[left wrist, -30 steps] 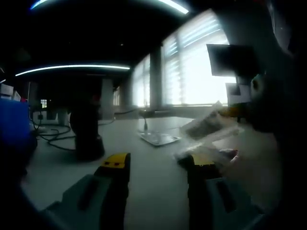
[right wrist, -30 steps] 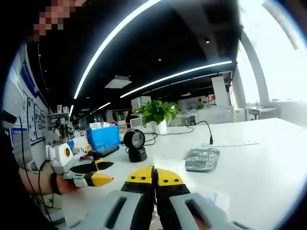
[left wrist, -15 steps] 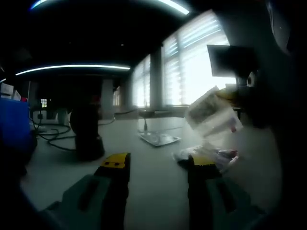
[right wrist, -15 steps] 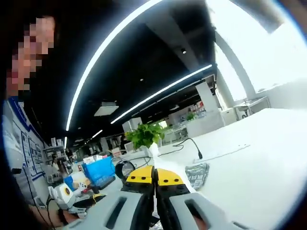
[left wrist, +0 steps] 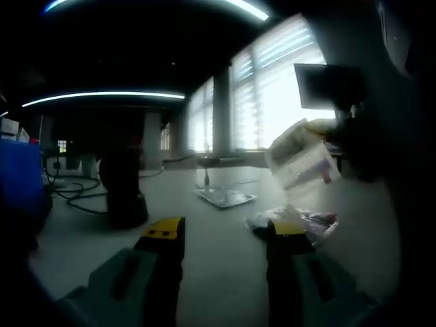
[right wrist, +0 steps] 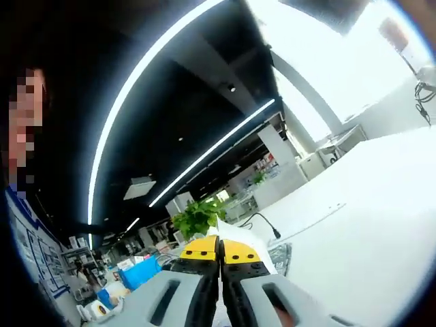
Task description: Clip sheet goods on table flip sheet goods clip sheet goods scan sheet goods put sheet goods back to table
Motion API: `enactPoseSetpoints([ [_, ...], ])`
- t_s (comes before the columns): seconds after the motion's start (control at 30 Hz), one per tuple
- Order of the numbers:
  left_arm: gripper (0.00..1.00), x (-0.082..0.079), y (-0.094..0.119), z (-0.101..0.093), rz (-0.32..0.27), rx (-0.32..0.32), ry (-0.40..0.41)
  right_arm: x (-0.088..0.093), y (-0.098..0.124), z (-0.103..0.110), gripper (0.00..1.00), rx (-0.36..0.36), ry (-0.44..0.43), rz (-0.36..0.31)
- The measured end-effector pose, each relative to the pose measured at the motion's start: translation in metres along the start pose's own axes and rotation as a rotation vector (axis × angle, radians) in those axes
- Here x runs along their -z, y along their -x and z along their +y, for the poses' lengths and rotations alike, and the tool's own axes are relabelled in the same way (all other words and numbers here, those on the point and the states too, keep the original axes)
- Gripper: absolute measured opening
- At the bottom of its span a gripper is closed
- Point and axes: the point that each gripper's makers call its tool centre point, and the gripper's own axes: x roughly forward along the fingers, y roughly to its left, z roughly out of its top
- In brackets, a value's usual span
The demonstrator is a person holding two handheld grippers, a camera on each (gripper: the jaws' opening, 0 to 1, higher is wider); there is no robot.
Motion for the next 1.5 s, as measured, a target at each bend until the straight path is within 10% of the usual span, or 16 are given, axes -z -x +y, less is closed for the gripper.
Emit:
enactPoseSetpoints([
  [0.57,0.41,-0.004,0.0,-0.001,-0.008,0.0,0.011,-0.032,0.05,-0.092,0.0,0.347,-0.144,-0.233],
  [1.5,0.4,-0.003,0.0,-0.001,-0.007,0.002,0.009,0.022,0.128,-0.177,0.0,0.684,-0.332,-0.265],
])
